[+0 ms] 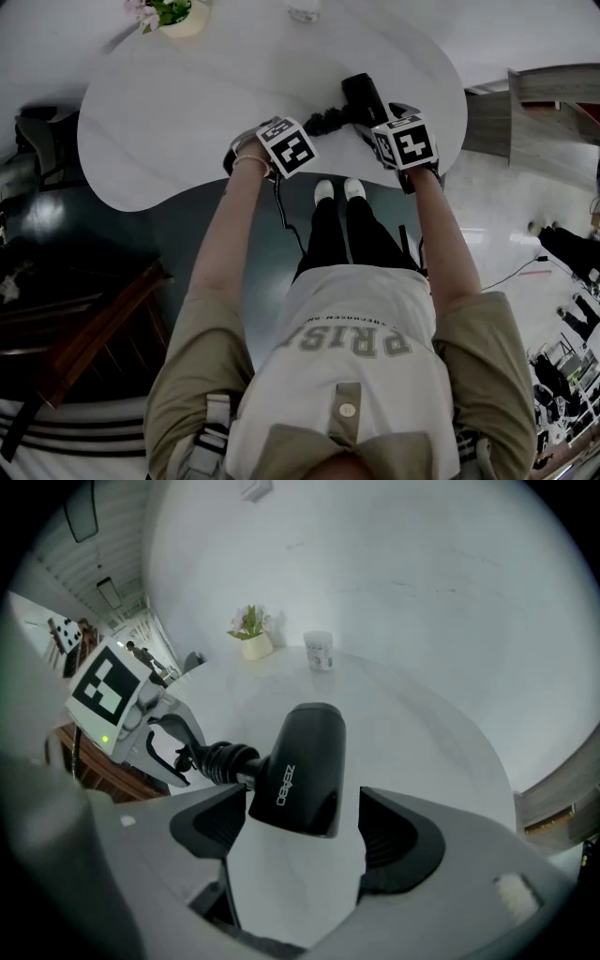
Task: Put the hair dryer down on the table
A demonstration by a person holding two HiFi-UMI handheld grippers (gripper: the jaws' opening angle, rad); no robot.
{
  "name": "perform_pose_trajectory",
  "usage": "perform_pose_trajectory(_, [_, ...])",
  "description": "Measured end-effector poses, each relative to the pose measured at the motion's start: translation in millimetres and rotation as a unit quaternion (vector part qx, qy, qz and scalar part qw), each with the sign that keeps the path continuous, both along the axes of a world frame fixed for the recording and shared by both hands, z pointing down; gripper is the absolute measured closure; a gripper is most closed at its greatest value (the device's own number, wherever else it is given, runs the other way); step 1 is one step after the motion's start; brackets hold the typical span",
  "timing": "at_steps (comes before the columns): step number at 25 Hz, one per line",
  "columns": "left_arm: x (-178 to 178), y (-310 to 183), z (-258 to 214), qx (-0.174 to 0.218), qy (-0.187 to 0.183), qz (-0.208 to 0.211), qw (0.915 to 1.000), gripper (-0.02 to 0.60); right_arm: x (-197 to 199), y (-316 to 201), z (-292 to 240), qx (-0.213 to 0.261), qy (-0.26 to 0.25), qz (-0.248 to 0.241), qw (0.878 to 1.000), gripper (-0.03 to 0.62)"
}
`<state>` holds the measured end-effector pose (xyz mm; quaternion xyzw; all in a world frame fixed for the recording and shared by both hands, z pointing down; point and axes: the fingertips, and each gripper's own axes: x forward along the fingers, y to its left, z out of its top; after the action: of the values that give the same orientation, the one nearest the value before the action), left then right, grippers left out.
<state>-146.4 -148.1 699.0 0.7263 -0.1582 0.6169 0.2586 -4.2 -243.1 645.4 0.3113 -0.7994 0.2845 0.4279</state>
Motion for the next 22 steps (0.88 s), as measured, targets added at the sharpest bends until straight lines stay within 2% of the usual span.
perform_pose_trajectory(5, [-1, 1, -13, 0.022, 0.018, -0.027, 0.9992, 0.342, -1, -5, -28, 0.022, -0.037, 0.001, 0.999, 0.192])
perform_pose_trajectory(9, [-8, 4, -37, 0.044, 0.031, -0.065, 0.9965, 0.325, -2, -7, -64, 0.059, -0.085, 0.016, 0.995, 0.191])
perform_pose_trajectory(12, [-18, -4, -70, 0.097, 0.046, -0.111, 0.9880, 0.325, -3, -11, -103, 0.112, -0.128, 0.025, 0.985, 0.192])
perform_pose_trajectory(15, [-22, -20, -115, 0.185, 0.080, -0.171, 0.9644, 0.325, -3, -10, -144, 0.161, -0.157, 0.027, 0.974, 0.197])
perform_pose_trajectory(18, [-26, -30, -163, 0.265, 0.115, -0.221, 0.9315, 0.325, -6, -9, -187, 0.205, -0.186, 0.027, 0.960, 0.206])
perform_pose_trajectory(22, [-28, -29, -218, 0.346, 0.148, -0.266, 0.8874, 0.327, -4, -3, -239, 0.257, -0.228, 0.030, 0.939, 0.251])
